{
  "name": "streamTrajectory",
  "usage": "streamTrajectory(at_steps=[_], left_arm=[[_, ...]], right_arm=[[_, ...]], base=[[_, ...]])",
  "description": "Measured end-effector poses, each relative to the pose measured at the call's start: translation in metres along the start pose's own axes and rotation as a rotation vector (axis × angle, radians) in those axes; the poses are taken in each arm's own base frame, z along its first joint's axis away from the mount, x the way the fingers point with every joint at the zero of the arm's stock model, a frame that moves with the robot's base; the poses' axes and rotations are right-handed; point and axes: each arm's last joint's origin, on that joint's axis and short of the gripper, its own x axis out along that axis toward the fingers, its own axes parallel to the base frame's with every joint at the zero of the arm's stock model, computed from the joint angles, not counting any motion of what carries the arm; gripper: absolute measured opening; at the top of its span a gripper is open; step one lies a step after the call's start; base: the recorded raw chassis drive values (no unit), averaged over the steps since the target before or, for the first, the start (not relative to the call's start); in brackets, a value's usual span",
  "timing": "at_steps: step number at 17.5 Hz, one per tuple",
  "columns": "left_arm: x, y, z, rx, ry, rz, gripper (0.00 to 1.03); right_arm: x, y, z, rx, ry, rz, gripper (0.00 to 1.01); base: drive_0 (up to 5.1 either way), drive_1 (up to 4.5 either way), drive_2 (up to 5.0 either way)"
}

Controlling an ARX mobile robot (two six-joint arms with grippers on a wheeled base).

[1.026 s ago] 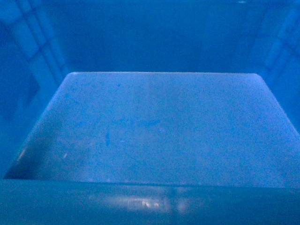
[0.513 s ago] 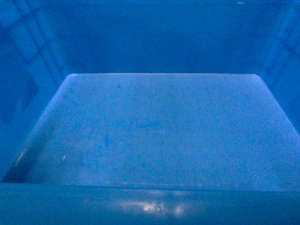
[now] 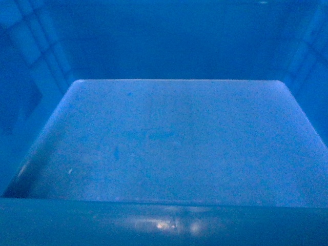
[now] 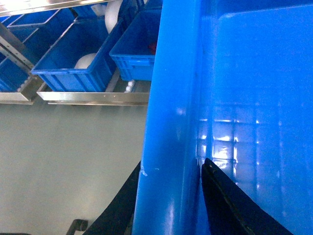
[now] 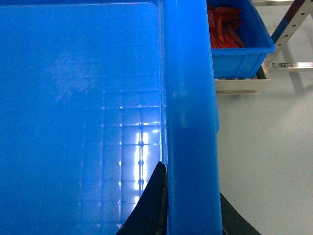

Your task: Place box next to blue box on left shelf

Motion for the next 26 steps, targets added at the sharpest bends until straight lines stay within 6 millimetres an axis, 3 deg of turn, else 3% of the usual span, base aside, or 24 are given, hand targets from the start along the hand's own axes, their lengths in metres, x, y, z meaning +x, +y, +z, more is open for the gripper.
streamTrajectory(at_steps=[26], left_arm=[[0.0000,0.0000,0.0001,-0.001,-0.001,0.000,0.30]], right_arm=[[0.0000,0.0000,0.0000,0.000,-0.001,-0.001,0.09]], base=[[0.0,0.00,0.0]])
